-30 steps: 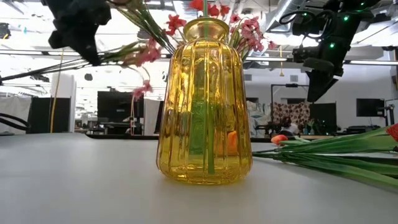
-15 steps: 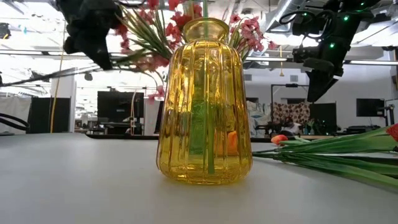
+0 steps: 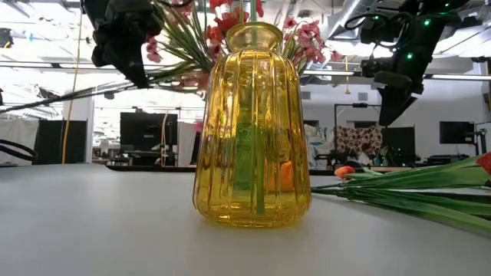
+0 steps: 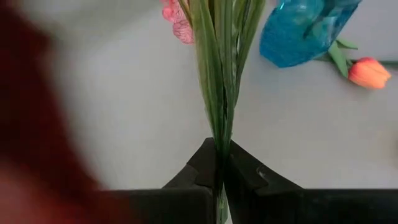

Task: Sort flowers into vase by color
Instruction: Put the pink flowers into the transparent vase

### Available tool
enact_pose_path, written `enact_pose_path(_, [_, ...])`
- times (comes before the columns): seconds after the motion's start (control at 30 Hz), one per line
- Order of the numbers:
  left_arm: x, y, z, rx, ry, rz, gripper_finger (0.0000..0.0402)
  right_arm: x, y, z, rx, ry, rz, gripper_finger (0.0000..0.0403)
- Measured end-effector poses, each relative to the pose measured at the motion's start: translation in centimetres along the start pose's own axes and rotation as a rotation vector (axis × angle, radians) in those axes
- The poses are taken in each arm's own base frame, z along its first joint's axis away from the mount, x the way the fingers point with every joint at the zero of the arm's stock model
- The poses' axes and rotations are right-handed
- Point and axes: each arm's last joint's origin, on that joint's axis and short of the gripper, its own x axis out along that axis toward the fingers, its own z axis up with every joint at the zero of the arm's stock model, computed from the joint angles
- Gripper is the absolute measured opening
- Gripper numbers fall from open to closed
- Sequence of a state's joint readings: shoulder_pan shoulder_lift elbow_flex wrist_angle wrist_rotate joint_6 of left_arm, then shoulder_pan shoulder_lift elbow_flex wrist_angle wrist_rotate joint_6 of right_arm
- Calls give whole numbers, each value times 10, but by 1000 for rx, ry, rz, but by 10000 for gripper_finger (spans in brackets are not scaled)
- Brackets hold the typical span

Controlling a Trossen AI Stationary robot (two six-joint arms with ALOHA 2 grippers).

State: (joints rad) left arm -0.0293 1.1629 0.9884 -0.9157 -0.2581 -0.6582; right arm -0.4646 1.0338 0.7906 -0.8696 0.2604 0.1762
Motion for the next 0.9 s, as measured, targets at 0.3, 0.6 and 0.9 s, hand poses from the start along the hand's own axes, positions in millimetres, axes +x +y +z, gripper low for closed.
enact_pose_path(0.3, [-20,-4,13,-9,-46,-17,0,0,0,0,1,-4,1,221])
enact_pose_path(0.6, [-32,-8,24,-32,-113,-67,0,0,0,0,1,-4,0,221])
enact_pose_path(0.9, [-29,-18,27,-2,-134,-104,0,0,0,0,1,-3,1,221])
